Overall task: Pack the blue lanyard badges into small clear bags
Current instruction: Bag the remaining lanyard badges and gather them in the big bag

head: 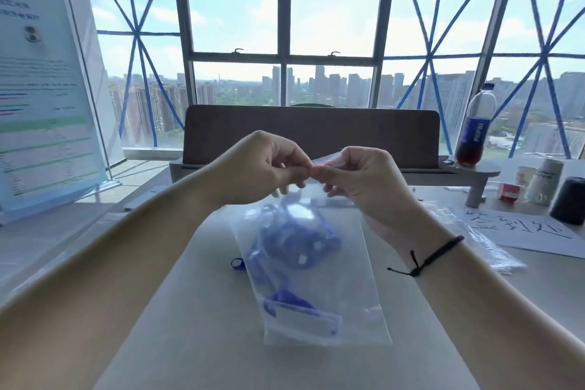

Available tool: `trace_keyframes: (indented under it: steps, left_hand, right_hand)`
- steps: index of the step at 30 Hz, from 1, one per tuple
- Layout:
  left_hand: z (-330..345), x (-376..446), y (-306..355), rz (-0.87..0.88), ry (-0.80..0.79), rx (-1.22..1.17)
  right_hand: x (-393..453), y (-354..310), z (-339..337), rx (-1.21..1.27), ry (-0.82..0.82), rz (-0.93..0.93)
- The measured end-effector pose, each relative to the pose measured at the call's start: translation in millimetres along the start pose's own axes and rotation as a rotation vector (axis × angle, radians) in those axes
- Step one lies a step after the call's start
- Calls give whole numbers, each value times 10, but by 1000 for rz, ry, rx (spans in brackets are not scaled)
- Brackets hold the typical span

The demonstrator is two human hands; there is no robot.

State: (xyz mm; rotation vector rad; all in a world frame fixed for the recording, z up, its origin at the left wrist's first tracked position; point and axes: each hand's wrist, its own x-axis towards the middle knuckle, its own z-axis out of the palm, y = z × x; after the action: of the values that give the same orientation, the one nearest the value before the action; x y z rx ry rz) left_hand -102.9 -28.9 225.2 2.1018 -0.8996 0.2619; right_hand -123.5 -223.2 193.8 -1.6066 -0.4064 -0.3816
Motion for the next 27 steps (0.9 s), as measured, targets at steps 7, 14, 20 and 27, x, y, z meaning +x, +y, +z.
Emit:
trace_keyframes:
  steps: [7,14,20,27]
  left_hand:
    - [-94,-127,-165,-67,22,-50]
    - [-322,-237,-391,-141,42,10]
    - [-214,-277,-406,-28,148,190]
    - [-272,-249,-391,35,469,195]
  right_hand:
    - [-38,-57,-145,110,53,-5]
    - [-6,-23,-322,225,107,55]
    - [-4,167,-254,354,158,111]
    - [-22,371,-44,388,258,111]
